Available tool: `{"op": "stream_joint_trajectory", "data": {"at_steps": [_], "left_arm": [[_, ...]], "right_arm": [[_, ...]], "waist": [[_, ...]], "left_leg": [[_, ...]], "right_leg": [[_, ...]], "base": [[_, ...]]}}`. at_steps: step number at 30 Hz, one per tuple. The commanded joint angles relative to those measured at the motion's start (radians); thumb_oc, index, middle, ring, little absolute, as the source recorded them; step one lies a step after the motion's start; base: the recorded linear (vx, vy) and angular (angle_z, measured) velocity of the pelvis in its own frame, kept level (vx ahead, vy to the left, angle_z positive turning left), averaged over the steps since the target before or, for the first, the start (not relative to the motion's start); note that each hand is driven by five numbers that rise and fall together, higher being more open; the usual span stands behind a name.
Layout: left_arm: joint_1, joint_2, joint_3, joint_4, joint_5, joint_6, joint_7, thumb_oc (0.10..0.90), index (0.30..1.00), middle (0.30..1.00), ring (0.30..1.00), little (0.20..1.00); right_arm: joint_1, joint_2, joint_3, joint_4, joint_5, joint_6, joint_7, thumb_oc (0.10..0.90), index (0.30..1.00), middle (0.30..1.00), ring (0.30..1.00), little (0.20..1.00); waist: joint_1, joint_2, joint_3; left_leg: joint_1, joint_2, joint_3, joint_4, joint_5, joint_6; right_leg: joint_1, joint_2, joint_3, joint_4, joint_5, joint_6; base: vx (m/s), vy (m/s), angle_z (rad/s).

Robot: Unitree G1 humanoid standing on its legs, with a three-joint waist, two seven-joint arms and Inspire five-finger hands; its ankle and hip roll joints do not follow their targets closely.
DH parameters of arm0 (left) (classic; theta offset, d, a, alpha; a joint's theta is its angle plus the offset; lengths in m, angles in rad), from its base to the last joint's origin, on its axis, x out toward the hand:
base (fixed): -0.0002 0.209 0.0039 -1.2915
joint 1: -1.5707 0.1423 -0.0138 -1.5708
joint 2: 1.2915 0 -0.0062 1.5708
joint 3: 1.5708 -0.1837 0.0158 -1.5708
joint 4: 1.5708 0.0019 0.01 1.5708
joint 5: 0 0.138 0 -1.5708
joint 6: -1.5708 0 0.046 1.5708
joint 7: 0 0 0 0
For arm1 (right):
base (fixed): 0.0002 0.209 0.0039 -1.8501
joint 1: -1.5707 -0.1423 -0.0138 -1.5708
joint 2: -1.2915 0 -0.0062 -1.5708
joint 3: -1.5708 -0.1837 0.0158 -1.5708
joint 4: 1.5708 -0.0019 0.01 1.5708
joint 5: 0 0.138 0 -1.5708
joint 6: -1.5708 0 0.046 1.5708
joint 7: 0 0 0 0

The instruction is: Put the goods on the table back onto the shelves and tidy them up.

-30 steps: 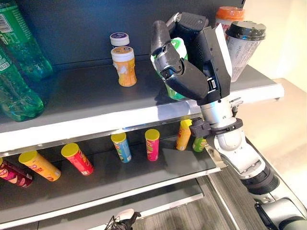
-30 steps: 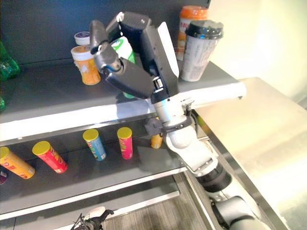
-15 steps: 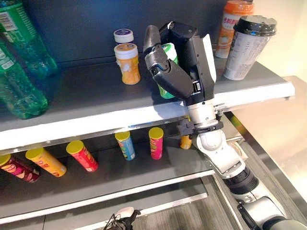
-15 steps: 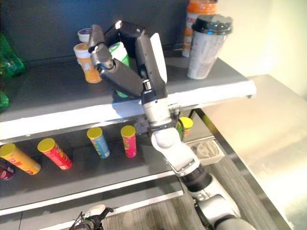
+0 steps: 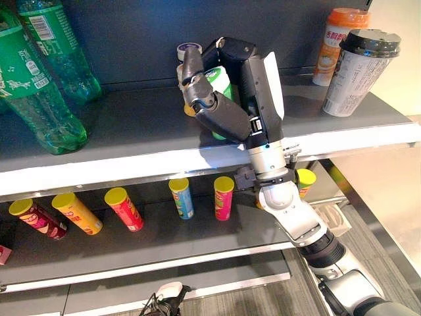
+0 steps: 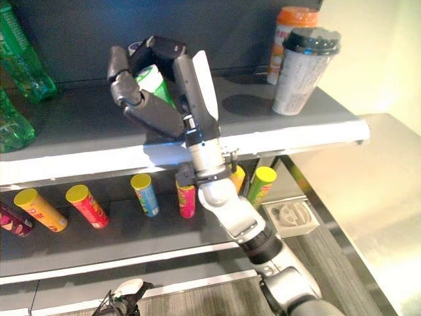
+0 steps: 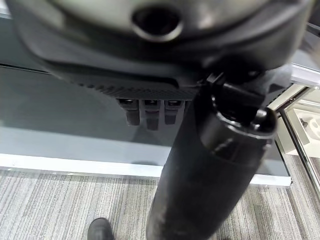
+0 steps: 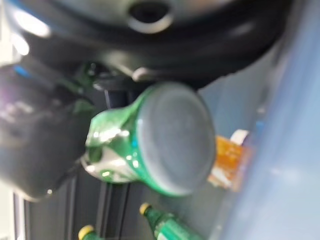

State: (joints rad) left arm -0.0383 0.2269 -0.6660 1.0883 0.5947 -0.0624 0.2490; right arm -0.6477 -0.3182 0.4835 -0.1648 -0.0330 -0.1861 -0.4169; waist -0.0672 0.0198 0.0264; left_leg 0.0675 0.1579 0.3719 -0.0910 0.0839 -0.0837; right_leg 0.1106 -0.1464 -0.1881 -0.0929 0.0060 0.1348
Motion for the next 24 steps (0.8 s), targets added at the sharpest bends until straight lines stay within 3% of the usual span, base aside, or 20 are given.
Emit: {"op": "stream_joint_trajectory", "data": {"at_steps": [1,8,9,10,11,15,17,19,24], "left_arm": [[-0.043,0.024,-0.039,0.053,0.029,-0.019,0.047,0.8,0.9,0.9,0.9,0.9],[-0.039,0.021,-0.032,0.046,0.024,-0.024,0.048,0.8,0.9,0.9,0.9,0.9],[-0.038,0.022,-0.029,0.046,0.024,-0.023,0.049,0.8,0.9,0.9,0.9,0.9],[-0.039,0.022,-0.027,0.045,0.023,-0.022,0.049,0.8,0.9,0.9,0.9,0.9],[-0.039,0.021,-0.025,0.044,0.021,-0.022,0.049,0.8,0.9,0.9,0.9,0.9],[-0.037,0.024,-0.018,0.045,0.021,-0.02,0.051,0.8,0.9,0.9,0.9,0.9],[-0.035,0.024,-0.017,0.046,0.02,-0.019,0.052,0.8,0.9,0.9,0.9,0.9],[-0.034,0.025,-0.016,0.045,0.018,-0.019,0.053,0.8,0.9,0.9,0.9,0.9],[-0.034,0.027,-0.016,0.042,0.021,-0.015,0.053,0.8,0.9,0.9,0.9,0.9]], "right_arm": [[-0.087,0.063,-0.016,0.026,-0.023,-0.036,0.004,0.4,0.3,0.3,0.3,0.3],[-0.052,0.088,0.017,0.019,-0.013,-0.048,0.036,0.4,0.3,0.3,0.3,0.3],[-0.048,0.087,0.018,0.019,-0.008,-0.048,0.041,0.441,0.361,0.361,0.361,0.361],[-0.043,0.084,0.02,0.015,-0.008,-0.047,0.044,0.664,0.695,0.695,0.695,0.695],[-0.039,0.082,0.023,0.012,-0.01,-0.046,0.047,0.8,0.9,0.9,0.9,0.9],[-0.03,0.074,0.019,0.016,-0.015,-0.044,0.045,0.8,0.9,0.9,0.9,0.9],[-0.03,0.073,0.017,0.024,-0.016,-0.042,0.042,0.649,0.674,0.674,0.674,0.674],[-0.031,0.078,0.014,0.04,-0.014,-0.041,0.036,0.565,0.547,0.547,0.547,0.547],[-0.03,0.081,0.01,0.055,-0.009,-0.038,0.029,0.547,0.521,0.521,0.521,0.521]], "waist": [[0.028,-0.045,-0.033],[0.03,-0.044,-0.031],[0.029,-0.045,-0.032],[0.028,-0.045,-0.031],[0.027,-0.045,-0.031],[0.027,-0.045,-0.031],[0.026,-0.045,-0.031],[0.026,-0.044,-0.03],[0.025,-0.041,-0.031]], "left_leg": [[0.031,-0.034,-0.015,0.004,-0.108,0.032],[0.033,-0.039,-0.016,0.004,-0.112,0.035],[0.033,-0.039,-0.016,0.004,-0.112,0.035],[0.034,-0.04,-0.015,0.004,-0.112,0.035],[0.034,-0.04,-0.015,0.004,-0.113,0.035],[0.034,-0.04,-0.015,0.004,-0.113,0.036],[0.036,-0.04,-0.015,0.004,-0.114,0.036],[0.037,-0.04,-0.014,0.004,-0.114,0.036],[0.038,-0.042,-0.014,0.004,-0.115,0.037]], "right_leg": [[-0.001,0.013,0.045,0.028,0.024,-0.023],[0.0,0.008,0.043,0.033,0.023,-0.021],[0.0,0.008,0.042,0.032,0.024,-0.021],[0.0,0.007,0.042,0.032,0.024,-0.02],[0.0,0.006,0.042,0.032,0.024,-0.02],[0.0,0.006,0.043,0.032,0.024,-0.02],[0.0,0.005,0.044,0.032,0.024,-0.02],[0.0,0.005,0.044,0.032,0.025,-0.02],[-0.002,0.005,0.045,0.031,0.026,-0.019]], "base": [[0.0,0.0,0.0],[0.0,0.0,0.0],[0.0,0.0,0.0],[0.0,0.0,0.0],[0.0,0.0,0.0],[0.0,0.0,0.0],[0.0,0.0,0.0],[0.0,0.0,0.0],[0.0,0.0,0.0]]}}
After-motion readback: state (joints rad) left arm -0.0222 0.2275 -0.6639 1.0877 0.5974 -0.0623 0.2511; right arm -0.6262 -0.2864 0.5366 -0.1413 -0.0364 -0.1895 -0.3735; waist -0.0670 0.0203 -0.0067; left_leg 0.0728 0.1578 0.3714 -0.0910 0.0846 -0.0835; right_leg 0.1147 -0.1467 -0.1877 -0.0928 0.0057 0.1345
